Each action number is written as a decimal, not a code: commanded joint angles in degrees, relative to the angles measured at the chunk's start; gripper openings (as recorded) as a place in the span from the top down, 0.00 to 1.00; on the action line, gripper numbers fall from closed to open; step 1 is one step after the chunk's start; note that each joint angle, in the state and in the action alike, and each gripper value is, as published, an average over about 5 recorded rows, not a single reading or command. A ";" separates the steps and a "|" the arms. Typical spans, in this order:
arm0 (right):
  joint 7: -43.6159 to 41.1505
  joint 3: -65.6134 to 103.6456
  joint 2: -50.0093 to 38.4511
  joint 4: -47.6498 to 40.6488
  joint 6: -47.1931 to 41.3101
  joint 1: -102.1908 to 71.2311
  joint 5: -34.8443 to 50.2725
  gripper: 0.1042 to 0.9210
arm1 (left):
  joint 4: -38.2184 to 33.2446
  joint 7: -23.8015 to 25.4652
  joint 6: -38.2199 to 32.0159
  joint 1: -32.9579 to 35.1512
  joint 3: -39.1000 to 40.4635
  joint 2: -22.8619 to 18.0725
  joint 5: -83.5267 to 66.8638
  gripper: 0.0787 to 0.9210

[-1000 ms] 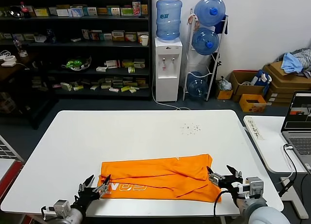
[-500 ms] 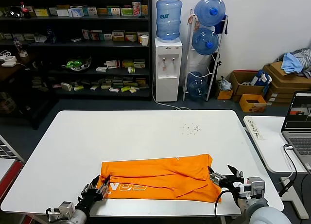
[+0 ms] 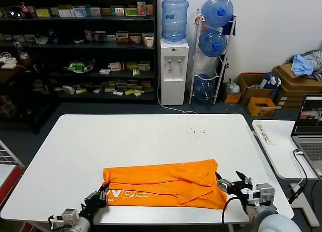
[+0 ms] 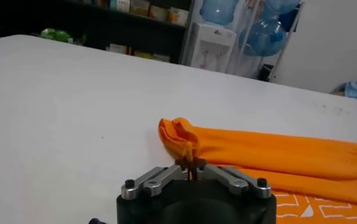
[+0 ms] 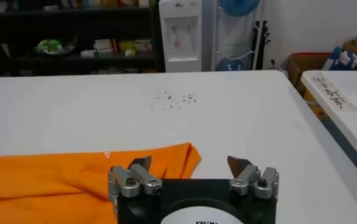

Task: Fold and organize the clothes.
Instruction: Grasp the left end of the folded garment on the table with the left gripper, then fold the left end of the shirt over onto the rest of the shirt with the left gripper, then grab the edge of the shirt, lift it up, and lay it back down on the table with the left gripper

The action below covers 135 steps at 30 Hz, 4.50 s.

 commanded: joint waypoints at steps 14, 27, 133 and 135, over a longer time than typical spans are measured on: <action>0.61 -3.67 0.35 -2.12 -0.01 5.31 0.11 0.12 | 2.01 4.70 1.99 4.51 -28.85 12.48 15.90 0.94; 1.27 -6.03 1.04 -2.70 -0.25 7.45 -0.09 0.12 | 0.59 4.42 -0.34 6.49 -33.78 13.92 19.52 0.94; 2.18 -7.07 2.71 -2.54 -0.85 6.65 -0.03 0.12 | 4.62 2.99 11.83 -3.66 -6.29 15.94 -13.30 0.25; 2.18 -7.08 2.73 -2.54 -0.85 6.65 -0.03 0.12 | 4.60 2.99 11.83 -3.62 -6.17 15.77 -13.23 0.32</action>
